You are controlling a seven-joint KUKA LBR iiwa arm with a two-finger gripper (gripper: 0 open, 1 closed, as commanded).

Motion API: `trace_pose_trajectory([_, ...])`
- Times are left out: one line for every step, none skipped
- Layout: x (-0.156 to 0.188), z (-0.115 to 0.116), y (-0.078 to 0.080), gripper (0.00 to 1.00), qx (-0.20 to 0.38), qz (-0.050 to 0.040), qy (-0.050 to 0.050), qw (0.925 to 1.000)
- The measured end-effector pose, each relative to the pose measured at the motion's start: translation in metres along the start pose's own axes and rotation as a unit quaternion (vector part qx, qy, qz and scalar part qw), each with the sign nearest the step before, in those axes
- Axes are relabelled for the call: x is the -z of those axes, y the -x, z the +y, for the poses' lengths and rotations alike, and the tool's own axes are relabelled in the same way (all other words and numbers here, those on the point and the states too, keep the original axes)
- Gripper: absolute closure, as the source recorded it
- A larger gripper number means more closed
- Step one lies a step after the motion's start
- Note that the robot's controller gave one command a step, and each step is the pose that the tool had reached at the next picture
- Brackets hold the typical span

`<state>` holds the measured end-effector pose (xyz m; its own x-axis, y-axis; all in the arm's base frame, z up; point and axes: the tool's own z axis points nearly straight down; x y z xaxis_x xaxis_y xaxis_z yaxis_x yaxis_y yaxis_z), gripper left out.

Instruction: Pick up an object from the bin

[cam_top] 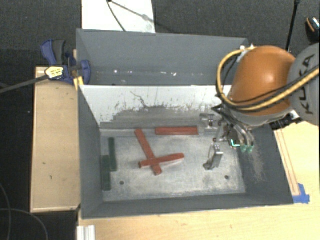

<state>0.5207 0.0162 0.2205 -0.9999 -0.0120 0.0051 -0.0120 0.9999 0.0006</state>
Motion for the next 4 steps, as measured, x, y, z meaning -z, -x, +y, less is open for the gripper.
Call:
trace_pose_trajectory([-0.095, 0.042, 0.039, 0.0, 0.003, -0.0003, 0.001, 1.0])
trace_pose_trajectory([-0.153, 0.051, 0.035, 0.0, 0.013, -0.0007, 0.0, 0.9999])
trace_pose_trajectory([-0.15, 0.05, 0.037, 1.0, 0.012, -0.0037, 0.0, 0.9999])
trace_pose_trajectory([-0.141, 0.023, 0.026, 1.0, 0.031, -0.0013, -0.001, 0.9995])
